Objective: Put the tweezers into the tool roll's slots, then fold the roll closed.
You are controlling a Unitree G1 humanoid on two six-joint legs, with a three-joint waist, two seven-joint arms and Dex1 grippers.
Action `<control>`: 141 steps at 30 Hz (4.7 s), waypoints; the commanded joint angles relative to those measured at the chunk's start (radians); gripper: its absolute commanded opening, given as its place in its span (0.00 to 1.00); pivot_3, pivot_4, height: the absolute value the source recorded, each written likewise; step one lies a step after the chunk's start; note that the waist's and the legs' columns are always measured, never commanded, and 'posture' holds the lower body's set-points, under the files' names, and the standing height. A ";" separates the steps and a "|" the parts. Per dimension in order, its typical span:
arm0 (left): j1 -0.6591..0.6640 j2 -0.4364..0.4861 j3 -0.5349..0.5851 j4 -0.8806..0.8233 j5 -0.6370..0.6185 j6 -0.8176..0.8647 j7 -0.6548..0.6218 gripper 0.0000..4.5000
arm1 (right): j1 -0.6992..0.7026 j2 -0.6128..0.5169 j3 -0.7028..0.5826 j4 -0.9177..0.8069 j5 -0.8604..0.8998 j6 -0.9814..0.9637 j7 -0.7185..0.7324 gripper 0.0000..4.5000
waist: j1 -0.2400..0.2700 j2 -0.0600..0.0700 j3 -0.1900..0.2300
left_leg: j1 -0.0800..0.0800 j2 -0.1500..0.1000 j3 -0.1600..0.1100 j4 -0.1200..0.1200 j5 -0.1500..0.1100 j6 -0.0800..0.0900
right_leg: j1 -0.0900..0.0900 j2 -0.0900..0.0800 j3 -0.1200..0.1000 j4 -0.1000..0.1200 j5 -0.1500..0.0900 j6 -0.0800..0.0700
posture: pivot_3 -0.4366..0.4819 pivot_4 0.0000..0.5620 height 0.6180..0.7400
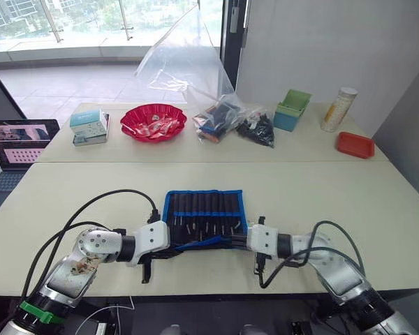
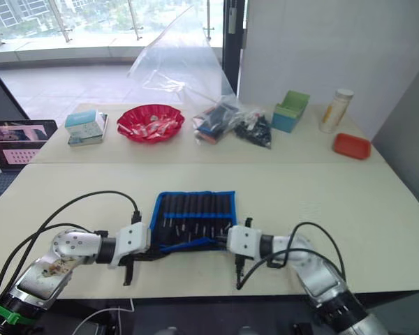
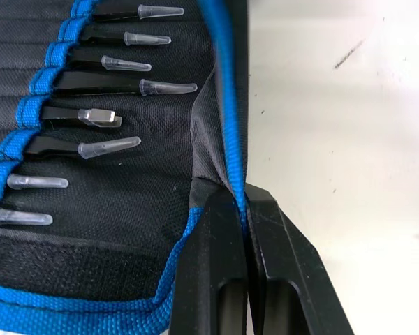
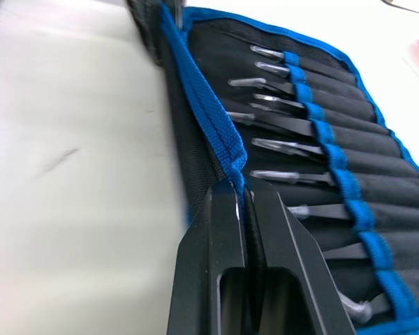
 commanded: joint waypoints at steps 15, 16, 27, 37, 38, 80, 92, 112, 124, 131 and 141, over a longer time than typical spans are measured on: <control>-0.244 -0.097 0.065 0.272 -0.099 0.156 0.103 0.00 | -0.095 0.031 -0.123 0.092 0.064 0.211 -0.045 0.00 | 0.013 0.000 0.000 | 0.000 -0.001 0.000 0.001 0.000 -0.001 | -0.001 0.000 0.000 0.002 0.000 0.000 | 0.48 0.27 1.00; -0.264 -0.104 0.058 0.286 -0.097 0.155 0.103 0.00 | -0.110 0.040 -0.122 0.106 0.064 0.217 -0.045 0.00 | 0.013 0.000 0.000 | -0.001 -0.001 0.000 0.001 0.001 -0.001 | -0.001 0.000 0.000 0.002 0.000 0.000 | 0.48 0.27 1.00; -0.326 -0.037 -0.014 0.254 -0.059 0.111 -0.038 0.00 | -0.146 0.043 -0.152 0.087 0.139 0.280 0.043 0.00 | 0.001 0.000 0.000 | -0.003 -0.001 0.000 0.000 0.005 -0.009 | -0.002 0.000 0.000 0.003 0.000 0.000 | 0.48 0.27 1.00; -0.381 0.013 -0.100 0.271 -0.009 -0.024 -0.199 0.00 | -0.124 0.005 -0.132 -0.005 0.157 0.362 0.106 0.00 | 0.001 0.000 0.000 | -0.003 -0.001 0.000 0.000 0.001 -0.002 | -0.002 0.000 -0.001 0.003 0.000 0.000 | 0.48 0.27 1.00; -0.391 0.010 -0.102 0.275 -0.010 -0.031 -0.211 0.00 | -0.123 0.002 -0.130 -0.008 0.156 0.367 0.111 0.00 | 0.001 0.000 0.000 | -0.003 -0.001 0.000 0.000 0.001 -0.002 | -0.002 0.000 -0.001 0.003 0.000 0.000 | 0.48 0.27 1.00; -0.584 -0.177 -0.070 0.559 0.072 -0.144 -0.156 0.01 | -0.164 0.066 -0.200 0.073 0.143 0.391 0.060 0.00 | -0.002 0.000 0.000 | -0.003 -0.001 0.000 0.002 0.001 -0.002 | -0.001 0.000 -0.001 0.003 0.000 0.000 | 0.48 0.27 1.00; -0.678 -0.262 -0.118 0.792 0.232 -0.244 -0.045 0.01 | -0.239 0.129 -0.240 0.264 0.084 0.328 -0.051 0.00 | -0.005 0.000 0.000 | -0.003 -0.002 0.000 0.001 0.006 -0.010 | -0.002 0.000 -0.001 0.003 0.000 0.000 | 0.48 0.27 1.00; -0.535 -0.259 0.138 0.575 0.007 -0.088 0.057 0.00 | -0.148 0.298 -0.288 0.033 0.146 0.256 -0.197 0.50 | -0.016 0.000 0.000 | -0.003 -0.001 -0.001 0.001 0.006 -0.010 | -0.003 0.000 -0.001 0.006 0.000 0.000 | 0.48 0.27 1.00; -0.500 -0.293 0.097 0.625 0.051 -0.071 0.134 0.06 | -0.161 0.320 -0.281 0.018 0.143 0.290 -0.226 0.00 | -0.008 0.000 0.000 | -0.003 -0.003 -0.001 0.001 0.006 -0.011 | -0.003 -0.001 -0.001 0.007 0.000 0.000 | 0.48 0.27 1.00; -0.532 -0.288 0.130 0.658 0.038 -0.060 0.152 0.56 | -0.159 0.323 -0.269 0.010 0.153 0.291 -0.213 0.00 | -0.010 0.000 0.000 | -0.003 -0.002 -0.001 0.001 0.006 -0.011 | -0.003 -0.001 -0.001 0.007 0.000 0.000 | 0.48 0.27 1.00; -0.448 -0.294 0.233 0.462 -0.095 -0.018 0.133 0.88 | -0.156 0.384 -0.205 0.045 0.081 0.279 -0.277 0.00 | -0.012 0.000 0.000 | -0.003 -0.002 -0.001 0.001 0.006 -0.011 | -0.004 -0.001 0.000 0.008 0.000 0.000 | 0.48 0.27 1.00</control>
